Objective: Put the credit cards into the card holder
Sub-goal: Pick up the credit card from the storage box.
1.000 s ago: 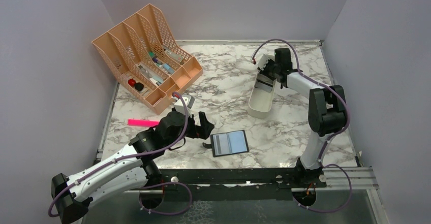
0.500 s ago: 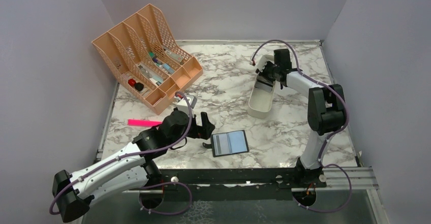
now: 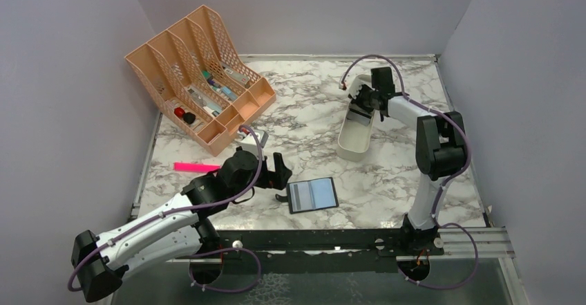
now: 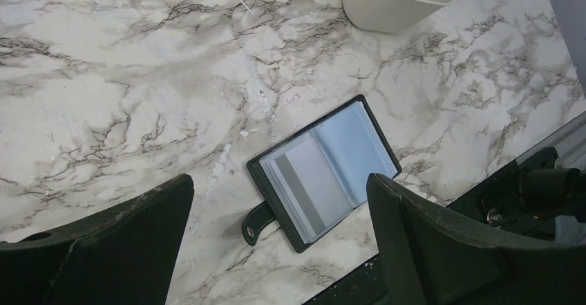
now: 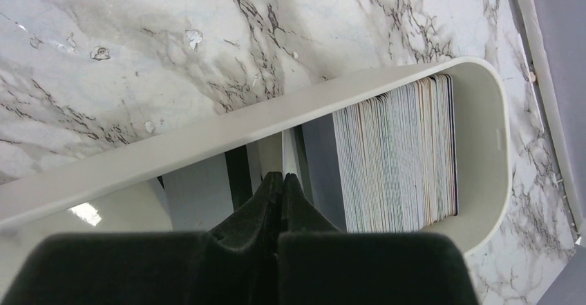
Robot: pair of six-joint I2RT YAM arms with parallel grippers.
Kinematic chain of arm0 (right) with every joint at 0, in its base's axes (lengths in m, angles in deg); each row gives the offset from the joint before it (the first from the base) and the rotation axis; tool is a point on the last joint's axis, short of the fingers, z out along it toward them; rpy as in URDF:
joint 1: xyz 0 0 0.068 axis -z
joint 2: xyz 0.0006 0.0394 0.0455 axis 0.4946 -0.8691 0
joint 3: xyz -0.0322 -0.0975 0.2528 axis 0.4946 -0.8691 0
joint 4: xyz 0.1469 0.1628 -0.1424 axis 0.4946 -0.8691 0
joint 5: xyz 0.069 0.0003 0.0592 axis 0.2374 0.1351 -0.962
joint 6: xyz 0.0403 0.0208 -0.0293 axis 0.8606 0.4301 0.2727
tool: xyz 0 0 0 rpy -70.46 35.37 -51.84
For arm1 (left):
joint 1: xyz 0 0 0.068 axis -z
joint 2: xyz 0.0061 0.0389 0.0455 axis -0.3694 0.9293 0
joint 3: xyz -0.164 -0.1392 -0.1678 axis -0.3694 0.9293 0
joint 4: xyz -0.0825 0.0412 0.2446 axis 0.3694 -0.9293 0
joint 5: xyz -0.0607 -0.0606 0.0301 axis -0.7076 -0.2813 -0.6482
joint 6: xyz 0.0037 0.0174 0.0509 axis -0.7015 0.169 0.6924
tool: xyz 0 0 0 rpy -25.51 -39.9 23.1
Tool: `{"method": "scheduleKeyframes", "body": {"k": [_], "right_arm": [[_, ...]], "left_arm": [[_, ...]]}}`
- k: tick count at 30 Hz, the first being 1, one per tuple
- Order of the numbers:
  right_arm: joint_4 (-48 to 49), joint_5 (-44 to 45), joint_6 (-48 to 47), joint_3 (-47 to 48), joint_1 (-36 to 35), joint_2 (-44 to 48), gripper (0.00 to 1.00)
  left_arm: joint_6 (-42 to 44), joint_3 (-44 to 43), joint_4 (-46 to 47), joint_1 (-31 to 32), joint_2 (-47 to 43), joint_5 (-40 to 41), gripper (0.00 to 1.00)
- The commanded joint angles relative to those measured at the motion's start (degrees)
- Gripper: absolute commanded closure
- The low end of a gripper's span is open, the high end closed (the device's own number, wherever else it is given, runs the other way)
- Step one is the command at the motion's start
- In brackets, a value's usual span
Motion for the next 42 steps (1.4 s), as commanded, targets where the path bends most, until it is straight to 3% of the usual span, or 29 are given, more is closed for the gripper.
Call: {"method": "scheduleKeyframes", "body": {"k": [1,8,18,25,30,35,37,42], "right_arm": [[-2.53,-2.98,1.77,2.55,0.08,0.10,0.99],[-4.98,-5.66,9.03,4.83,0.07,4.50,0.99],[-11.57,1.52,19.24,8.89,0.06,6.00,0.99],[-15.52,11.96,41.20,12.43,-0.02,8.26,0.99],[-18.59,7.43,51.62,9.93,-0.02,12.81,0.99],[-20.82,-3.10,72.80,5.27,-0.15,19.70,0.99],[-16.47,-8.92,76.33,0.43,-2.24,23.17,0.99],[-11.22,-8.65,81.38,-10.80,-10.80,30.43,0.99]], "left_arm": [[0.31,1.18,-1.54,-0.01,-0.08,3.80,0.01],[-1.04,2.89,-2.25,-0.03,2.92,5.23,0.07],[-5.33,2.46,-4.18,-0.08,7.89,3.63,0.21],[-7.45,2.32,-4.53,-0.03,9.83,3.09,0.23],[-6.15,0.37,-3.69,-0.06,11.38,3.02,0.23],[-5.34,0.39,-2.88,-0.08,10.68,2.54,0.23],[-5.42,0.94,-2.28,-0.06,10.28,1.46,0.23],[-6.16,3.40,-1.81,-0.06,8.03,-0.03,0.24]]}}
